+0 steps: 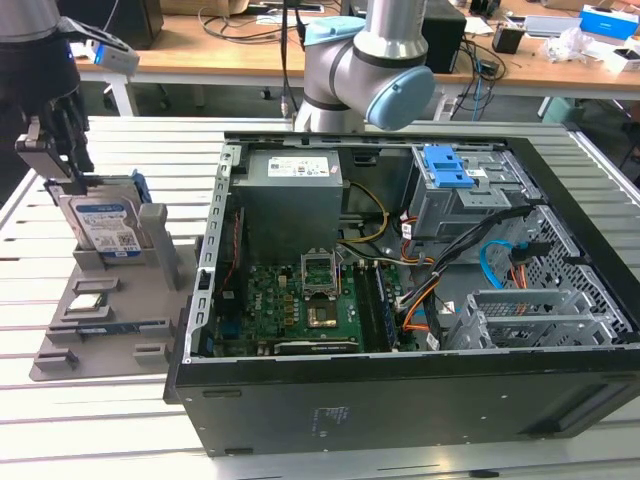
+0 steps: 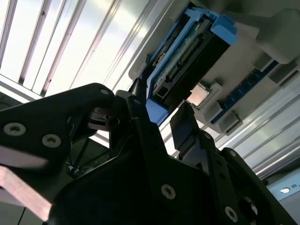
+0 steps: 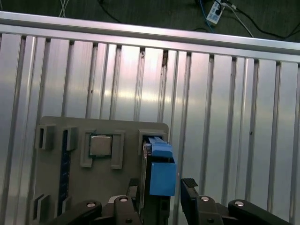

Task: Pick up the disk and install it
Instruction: 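Pick up the disk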

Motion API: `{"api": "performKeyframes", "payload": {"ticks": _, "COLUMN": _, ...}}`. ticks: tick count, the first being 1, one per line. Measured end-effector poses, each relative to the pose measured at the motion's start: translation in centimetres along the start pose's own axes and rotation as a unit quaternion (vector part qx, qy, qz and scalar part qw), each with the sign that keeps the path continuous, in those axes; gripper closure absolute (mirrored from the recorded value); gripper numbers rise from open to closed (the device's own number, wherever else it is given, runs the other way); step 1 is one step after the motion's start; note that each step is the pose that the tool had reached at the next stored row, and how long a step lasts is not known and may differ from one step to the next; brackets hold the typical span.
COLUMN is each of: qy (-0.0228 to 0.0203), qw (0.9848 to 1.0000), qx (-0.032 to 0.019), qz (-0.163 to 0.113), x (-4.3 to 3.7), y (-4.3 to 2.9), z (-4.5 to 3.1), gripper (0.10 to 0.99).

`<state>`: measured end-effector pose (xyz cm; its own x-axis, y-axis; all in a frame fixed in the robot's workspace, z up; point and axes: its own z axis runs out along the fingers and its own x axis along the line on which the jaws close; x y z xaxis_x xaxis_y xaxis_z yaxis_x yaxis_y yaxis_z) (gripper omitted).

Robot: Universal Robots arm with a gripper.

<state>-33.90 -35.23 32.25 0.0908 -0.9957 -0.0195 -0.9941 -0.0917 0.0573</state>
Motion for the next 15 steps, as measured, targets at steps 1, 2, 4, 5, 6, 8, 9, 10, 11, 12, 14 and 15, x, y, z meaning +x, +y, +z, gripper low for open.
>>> {"api": "performKeyframes", "payload": {"ticks": 1, "qy": 0.0000, "qw": 1.0000, "qx": 0.0000, "qz": 0.000, "x": 0.00, "y": 0.00, "z": 0.18, "gripper": 0.604}}
{"api": "performKeyframes", "payload": {"ticks": 2, "qy": 0.0000, "qw": 1.0000, "qx": 0.0000, "qz": 0.000, "x": 0.00, "y": -0.02, "z": 0.37, "gripper": 0.604}}
{"api": "performKeyframes", "payload": {"ticks": 4, "qy": 0.0000, "qw": 1.0000, "qx": 0.0000, "qz": 0.000, "x": 0.01, "y": -0.04, "z": 0.79, "gripper": 0.604}}
{"api": "performKeyframes", "payload": {"ticks": 5, "qy": 0.0000, "qw": 1.0000, "qx": 0.0000, "qz": 0.000, "x": 0.01, "y": -0.05, "z": 1.02, "gripper": 0.604}}
{"api": "performKeyframes", "payload": {"ticks": 6, "qy": -0.0001, "qw": 1.0000, "qx": 0.0000, "qz": 0.000, "x": 0.02, "y": -0.07, "z": 1.21, "gripper": 0.604}}
{"api": "performKeyframes", "payload": {"ticks": 8, "qy": 0.0000, "qw": 1.0000, "qx": 0.0000, "qz": 0.000, "x": 0.02, "y": -0.13, "z": 1.57, "gripper": 0.604}}
{"api": "performKeyframes", "payload": {"ticks": 9, "qy": 0.0000, "qw": 1.0000, "qx": 0.0000, "qz": 0.000, "x": 0.04, "y": -0.19, "z": 1.78, "gripper": 0.604}}
{"api": "performKeyframes", "payload": {"ticks": 10, "qy": 0.0001, "qw": 1.0000, "qx": 0.0000, "qz": 0.000, "x": 0.05, "y": -0.26, "z": 1.98, "gripper": 0.604}}
{"api": "performKeyframes", "payload": {"ticks": 11, "qy": 0.0002, "qw": 1.0000, "qx": 0.0000, "qz": 0.000, "x": 0.06, "y": -0.34, "z": 2.14, "gripper": 0.604}}
{"api": "performKeyframes", "payload": {"ticks": 12, "qy": 0.0006, "qw": 1.0000, "qx": -0.0001, "qz": 0.000, "x": 0.08, "y": -0.57, "z": 2.41, "gripper": 0.604}}
{"api": "performKeyframes", "payload": {"ticks": 14, "qy": 0.0011, "qw": 1.0000, "qx": -0.0001, "qz": 0.000, "x": 0.11, "y": -0.80, "z": 2.77, "gripper": 0.604}}
{"api": "performKeyframes", "payload": {"ticks": 15, "qy": 0.0013, "qw": 1.0000, "qx": -0.0001, "qz": 0.000, "x": 0.11, "y": -0.87, "z": 3.12, "gripper": 0.604}}
